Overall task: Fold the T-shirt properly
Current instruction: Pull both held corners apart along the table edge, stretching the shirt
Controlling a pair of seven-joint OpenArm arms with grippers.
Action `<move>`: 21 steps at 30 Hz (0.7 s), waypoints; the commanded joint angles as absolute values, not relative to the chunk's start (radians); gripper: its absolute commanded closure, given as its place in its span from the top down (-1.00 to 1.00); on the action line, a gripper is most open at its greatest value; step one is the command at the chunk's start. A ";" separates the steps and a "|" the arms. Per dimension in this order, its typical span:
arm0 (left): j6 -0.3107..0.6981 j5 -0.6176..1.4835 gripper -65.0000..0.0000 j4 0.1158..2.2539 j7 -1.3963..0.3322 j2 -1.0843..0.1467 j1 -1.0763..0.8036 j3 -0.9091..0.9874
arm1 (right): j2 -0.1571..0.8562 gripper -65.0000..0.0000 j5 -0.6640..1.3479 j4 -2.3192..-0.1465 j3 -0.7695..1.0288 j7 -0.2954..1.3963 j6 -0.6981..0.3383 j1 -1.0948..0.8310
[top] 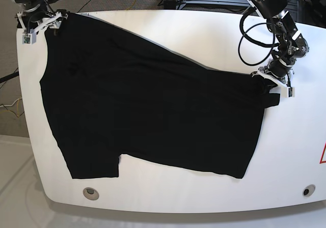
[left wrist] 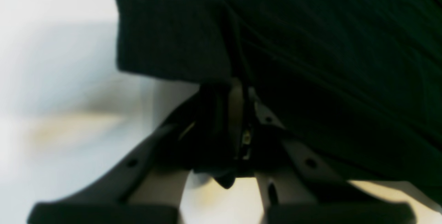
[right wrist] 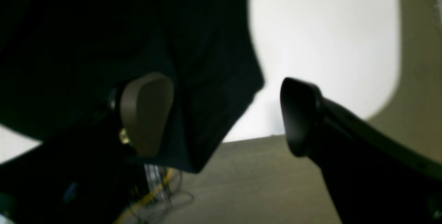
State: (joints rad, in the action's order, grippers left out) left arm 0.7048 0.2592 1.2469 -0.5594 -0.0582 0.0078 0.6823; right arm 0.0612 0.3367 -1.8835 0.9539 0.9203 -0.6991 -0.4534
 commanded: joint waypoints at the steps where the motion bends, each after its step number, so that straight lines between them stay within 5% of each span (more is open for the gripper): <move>1: 0.698 0.223 -0.87 1.251 -0.601 -0.065 0.005 0.680 | 0.038 0.49 0.341 -1.899 0.997 0.906 -0.698 -0.458; 21: 0.698 0.222 -0.87 1.253 -0.601 -0.070 -0.015 0.679 | -0.036 0.48 0.209 -1.801 1.001 0.908 -0.698 -0.406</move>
